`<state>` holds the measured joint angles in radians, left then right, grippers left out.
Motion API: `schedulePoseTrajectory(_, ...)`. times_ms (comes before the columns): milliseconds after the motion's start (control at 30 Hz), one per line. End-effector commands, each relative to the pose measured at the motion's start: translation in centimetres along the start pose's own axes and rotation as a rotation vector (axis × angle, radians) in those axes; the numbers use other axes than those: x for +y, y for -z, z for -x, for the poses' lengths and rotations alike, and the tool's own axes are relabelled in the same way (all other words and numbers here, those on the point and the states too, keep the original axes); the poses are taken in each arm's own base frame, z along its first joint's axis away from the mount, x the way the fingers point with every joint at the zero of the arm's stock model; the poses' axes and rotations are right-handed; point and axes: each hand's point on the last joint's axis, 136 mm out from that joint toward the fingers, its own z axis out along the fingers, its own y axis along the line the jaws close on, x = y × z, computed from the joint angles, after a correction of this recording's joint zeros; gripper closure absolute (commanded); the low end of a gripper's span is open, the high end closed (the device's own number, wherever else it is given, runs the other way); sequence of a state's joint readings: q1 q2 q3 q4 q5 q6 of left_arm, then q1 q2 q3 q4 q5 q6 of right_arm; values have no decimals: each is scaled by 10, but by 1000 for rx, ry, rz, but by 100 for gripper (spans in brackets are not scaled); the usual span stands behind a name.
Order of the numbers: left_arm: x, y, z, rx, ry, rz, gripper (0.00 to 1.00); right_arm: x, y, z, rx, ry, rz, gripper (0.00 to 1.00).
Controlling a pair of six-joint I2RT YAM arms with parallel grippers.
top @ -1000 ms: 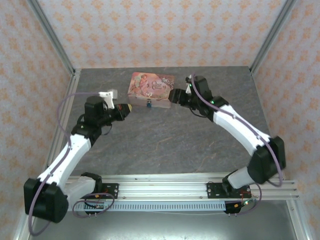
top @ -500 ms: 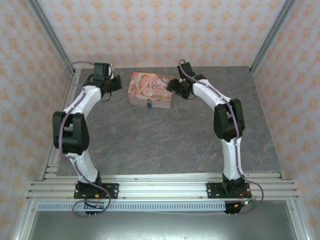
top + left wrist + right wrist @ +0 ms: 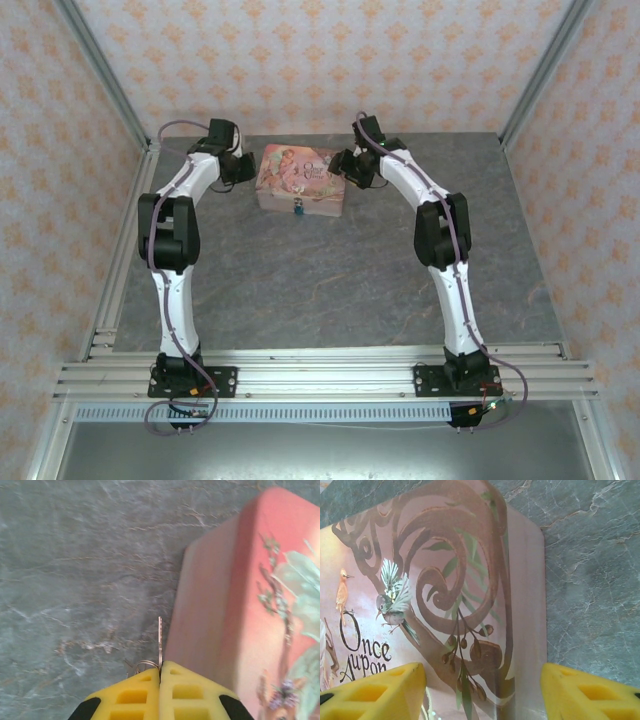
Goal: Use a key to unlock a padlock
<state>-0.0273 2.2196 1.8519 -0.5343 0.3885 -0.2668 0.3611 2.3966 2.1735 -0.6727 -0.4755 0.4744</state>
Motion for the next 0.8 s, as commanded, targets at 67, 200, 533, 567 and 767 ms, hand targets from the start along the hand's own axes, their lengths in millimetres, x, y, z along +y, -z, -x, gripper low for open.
schedulePoseTrajectory(67, -32, 6, -23, 41, -50, -61, 100, -23, -12, -35, 116, 0, -41, 40)
schedulePoseTrajectory(200, -44, 6, -44, 60, -76, -79, 100, -32, -6, -53, 132, -4, -33, 42)
schedulePoseTrajectory(533, -69, 18, -98, 79, -121, -115, 100, -65, 24, -107, 143, -47, -53, 44)
schedulePoseTrajectory(567, -72, 20, -101, 74, -125, -118, 100, -67, 28, -109, 138, -47, -57, 44)
schedulePoseTrajectory(767, -80, 42, -120, 36, -124, -154, 100, -83, 59, -116, 70, -30, -127, 40)
